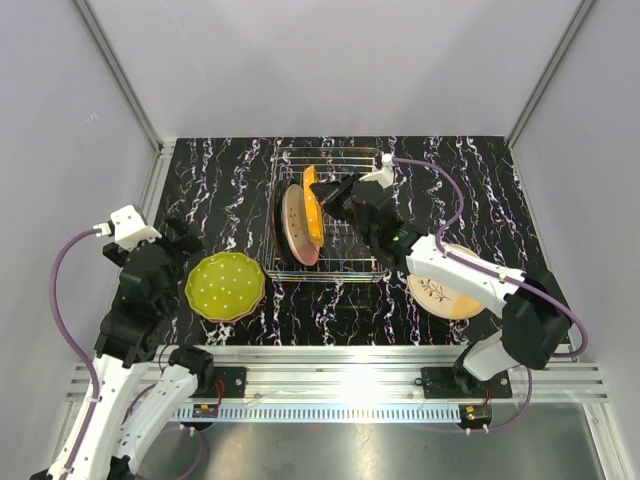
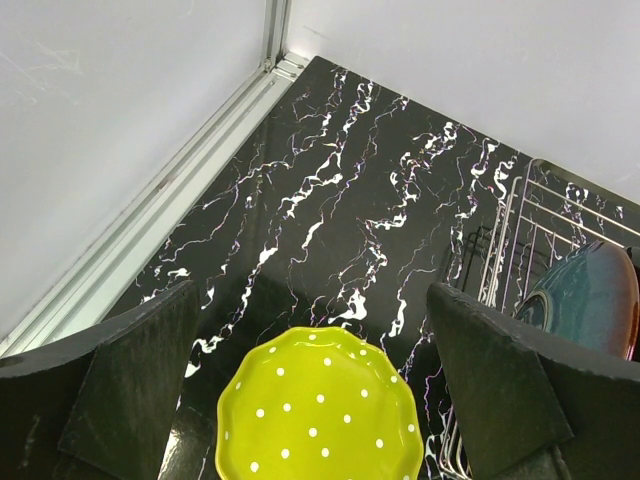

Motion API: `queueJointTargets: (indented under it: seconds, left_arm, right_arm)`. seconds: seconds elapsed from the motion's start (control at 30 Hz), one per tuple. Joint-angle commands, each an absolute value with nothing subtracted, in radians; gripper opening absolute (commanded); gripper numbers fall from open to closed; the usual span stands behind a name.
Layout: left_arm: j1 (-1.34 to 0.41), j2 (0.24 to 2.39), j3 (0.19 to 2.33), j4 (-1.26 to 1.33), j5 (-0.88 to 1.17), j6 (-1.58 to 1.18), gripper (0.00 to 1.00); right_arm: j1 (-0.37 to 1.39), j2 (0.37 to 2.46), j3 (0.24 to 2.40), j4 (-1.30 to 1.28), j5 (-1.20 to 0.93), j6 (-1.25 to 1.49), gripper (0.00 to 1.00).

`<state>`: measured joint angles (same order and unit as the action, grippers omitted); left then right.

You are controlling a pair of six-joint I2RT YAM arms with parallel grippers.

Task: Load the plates into the dish rack
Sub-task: Insert the plate into the dish rack

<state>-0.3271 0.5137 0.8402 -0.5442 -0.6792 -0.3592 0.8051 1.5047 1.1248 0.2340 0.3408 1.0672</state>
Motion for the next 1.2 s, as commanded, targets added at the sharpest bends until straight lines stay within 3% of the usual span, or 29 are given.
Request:
queueJointTargets:
  seconds: [0.0,1.03,1.17]
  left_arm:
    - [-0.325,0.520,0.838,-0.512,-0.667,-0.354,0.99]
    - [-0.327,0.525,0.838,-0.512,-0.658,-0.353,0.99]
    - [-0.327,0.525,0.839,-0.511,-0.655,-0.353,0.99]
  right_arm:
    - [0.816,1.470,1.197,0.391,0.373,1.104,0.00]
    - [0.822,1.483,1.014,0.414,0.399,1.154,0.00]
    - [0.822,1.488,1.025,0.413,0.370,1.126,0.11]
